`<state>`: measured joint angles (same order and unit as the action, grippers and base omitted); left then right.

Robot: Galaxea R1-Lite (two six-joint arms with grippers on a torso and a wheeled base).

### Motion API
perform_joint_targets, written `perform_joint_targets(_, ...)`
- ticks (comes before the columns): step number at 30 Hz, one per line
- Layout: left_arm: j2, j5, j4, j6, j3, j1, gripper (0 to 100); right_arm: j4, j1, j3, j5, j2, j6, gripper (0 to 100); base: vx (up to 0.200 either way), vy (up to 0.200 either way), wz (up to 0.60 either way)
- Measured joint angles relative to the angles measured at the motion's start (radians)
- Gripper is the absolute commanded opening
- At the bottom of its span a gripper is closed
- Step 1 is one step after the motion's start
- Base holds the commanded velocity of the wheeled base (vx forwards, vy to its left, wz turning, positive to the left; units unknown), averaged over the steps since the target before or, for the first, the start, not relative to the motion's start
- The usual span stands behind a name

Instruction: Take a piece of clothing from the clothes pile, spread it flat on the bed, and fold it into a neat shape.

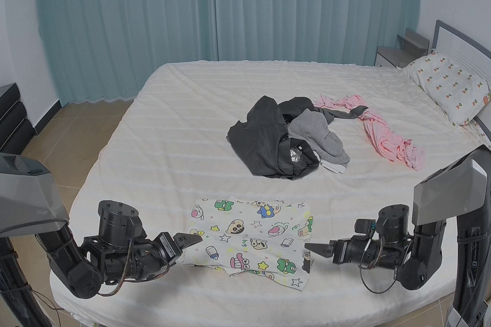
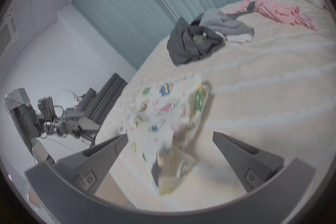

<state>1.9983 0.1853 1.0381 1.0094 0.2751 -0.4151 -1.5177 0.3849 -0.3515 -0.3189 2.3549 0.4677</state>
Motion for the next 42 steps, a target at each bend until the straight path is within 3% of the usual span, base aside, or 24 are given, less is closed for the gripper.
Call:
perform_joint_targets(13, 0.002, 0.008, 0.000, 0.003, 0.000, 0.007, 100, 0.474, -0.020, -0.513, 0.019, 0.040, 0.057, 100, 0.000, 0.000, 0.00)
perform_joint_targets(17, 0.004, 0.008, 0.000, 0.003, 0.000, 0.009, 100, 0.532, -0.023, -0.627, 0.041, 0.098, 0.064, 100, 0.000, 0.000, 0.00)
perform_joint_targets(26, 0.022, 0.002, 0.048, 0.003, -0.001, 0.016, 100, 0.567, -0.033, -0.679, 0.048, 0.163, 0.064, 100, 0.000, 0.000, 0.00)
perform_joint_targets(27, 0.026, 0.001, 0.054, 0.003, -0.002, 0.017, 100, 0.568, -0.030, -0.683, 0.046, 0.166, 0.063, 0, 0.000, 0.000, 0.00)
perform_joint_targets(35, 0.041, -0.001, 0.062, 0.002, -0.003, 0.017, 100, 0.662, -0.018, -0.721, 0.023, 0.174, 0.068, 0, 0.000, 0.000, 0.00)
perform_joint_targets(42, 0.045, -0.001, 0.063, 0.003, -0.002, 0.017, 100, 0.656, -0.024, -0.749, 0.028, 0.174, 0.079, 0, 0.000, 0.000, 0.00)
